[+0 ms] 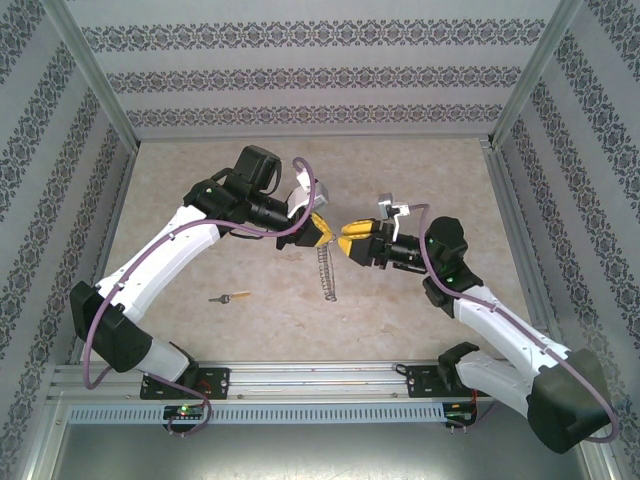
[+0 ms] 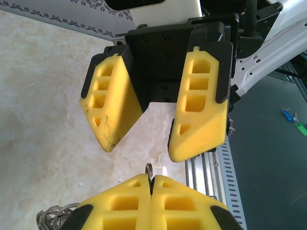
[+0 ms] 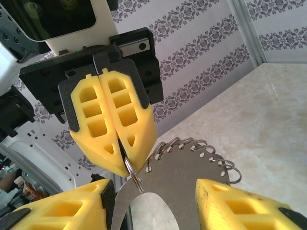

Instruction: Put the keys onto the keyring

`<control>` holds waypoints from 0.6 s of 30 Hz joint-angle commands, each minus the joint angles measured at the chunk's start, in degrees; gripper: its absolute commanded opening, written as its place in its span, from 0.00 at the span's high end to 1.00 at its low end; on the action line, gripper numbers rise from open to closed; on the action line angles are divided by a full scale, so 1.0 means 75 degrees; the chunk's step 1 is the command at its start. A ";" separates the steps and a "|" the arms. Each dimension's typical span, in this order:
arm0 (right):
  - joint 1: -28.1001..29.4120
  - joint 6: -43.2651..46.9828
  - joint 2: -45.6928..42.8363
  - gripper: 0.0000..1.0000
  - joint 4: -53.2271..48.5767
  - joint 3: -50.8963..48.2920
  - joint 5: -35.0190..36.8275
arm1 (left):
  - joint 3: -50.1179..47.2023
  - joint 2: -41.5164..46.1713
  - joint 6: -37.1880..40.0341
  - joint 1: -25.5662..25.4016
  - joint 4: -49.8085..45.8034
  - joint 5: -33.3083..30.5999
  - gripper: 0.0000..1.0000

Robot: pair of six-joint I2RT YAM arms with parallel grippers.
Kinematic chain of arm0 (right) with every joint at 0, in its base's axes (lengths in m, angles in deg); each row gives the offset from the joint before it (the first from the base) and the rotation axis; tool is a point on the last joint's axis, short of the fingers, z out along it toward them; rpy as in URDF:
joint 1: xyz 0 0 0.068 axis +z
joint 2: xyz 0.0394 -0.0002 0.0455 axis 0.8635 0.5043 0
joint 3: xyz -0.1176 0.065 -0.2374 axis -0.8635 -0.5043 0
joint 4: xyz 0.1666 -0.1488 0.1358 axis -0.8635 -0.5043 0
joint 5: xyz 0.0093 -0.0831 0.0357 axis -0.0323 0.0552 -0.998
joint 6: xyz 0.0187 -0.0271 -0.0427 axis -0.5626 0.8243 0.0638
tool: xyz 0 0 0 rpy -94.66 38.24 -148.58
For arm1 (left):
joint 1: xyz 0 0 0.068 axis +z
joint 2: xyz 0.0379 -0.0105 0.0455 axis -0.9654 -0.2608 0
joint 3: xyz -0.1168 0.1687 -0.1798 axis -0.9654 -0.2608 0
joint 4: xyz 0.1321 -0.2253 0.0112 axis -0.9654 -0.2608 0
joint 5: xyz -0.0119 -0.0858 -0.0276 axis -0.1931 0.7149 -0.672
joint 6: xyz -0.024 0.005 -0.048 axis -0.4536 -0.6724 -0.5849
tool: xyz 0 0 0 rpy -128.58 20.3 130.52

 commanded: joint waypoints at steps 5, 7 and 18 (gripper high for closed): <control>0.0249 0.0248 0.0247 0.58 0.0365 0.0416 -0.0191 | 0.0190 0.0056 0.0147 -0.0167 -0.0020 0.0288 1.00; 0.0274 0.0276 0.0283 0.66 0.0359 0.0446 -0.0214 | 0.0185 0.0056 0.0144 -0.0168 -0.0025 0.0287 1.00; 0.0292 0.0466 0.0087 1.00 0.0289 0.0304 -0.0026 | 0.0023 0.0186 -0.0308 -0.0203 0.0575 0.0026 0.87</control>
